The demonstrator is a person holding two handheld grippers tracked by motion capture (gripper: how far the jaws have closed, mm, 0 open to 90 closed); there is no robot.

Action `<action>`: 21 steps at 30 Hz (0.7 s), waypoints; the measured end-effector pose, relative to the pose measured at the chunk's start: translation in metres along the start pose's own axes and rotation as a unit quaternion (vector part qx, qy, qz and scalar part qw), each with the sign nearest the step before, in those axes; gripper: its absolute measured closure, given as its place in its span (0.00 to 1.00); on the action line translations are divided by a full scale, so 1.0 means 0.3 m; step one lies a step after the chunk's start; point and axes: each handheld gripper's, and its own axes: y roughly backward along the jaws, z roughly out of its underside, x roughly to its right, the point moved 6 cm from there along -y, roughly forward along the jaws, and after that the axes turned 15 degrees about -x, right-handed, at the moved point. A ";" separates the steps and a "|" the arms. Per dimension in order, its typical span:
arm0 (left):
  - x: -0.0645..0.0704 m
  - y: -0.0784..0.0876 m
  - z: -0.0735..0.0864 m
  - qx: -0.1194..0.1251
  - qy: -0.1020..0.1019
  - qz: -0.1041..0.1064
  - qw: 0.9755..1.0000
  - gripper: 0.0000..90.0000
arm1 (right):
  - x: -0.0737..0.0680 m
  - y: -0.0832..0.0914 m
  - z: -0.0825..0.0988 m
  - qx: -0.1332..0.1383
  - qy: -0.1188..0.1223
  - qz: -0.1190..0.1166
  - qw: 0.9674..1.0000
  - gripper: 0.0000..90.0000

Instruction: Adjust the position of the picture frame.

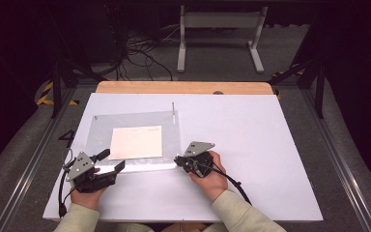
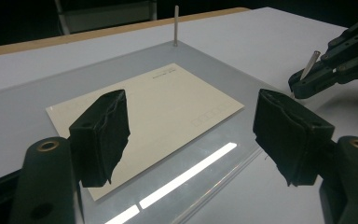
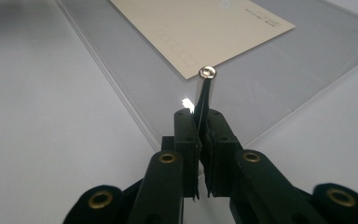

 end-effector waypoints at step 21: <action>-0.014 -0.011 0.001 -0.016 0.005 -0.010 1.000 0.33 | 0.163 0.177 0.024 -0.001 -0.040 0.044 0.998 0.95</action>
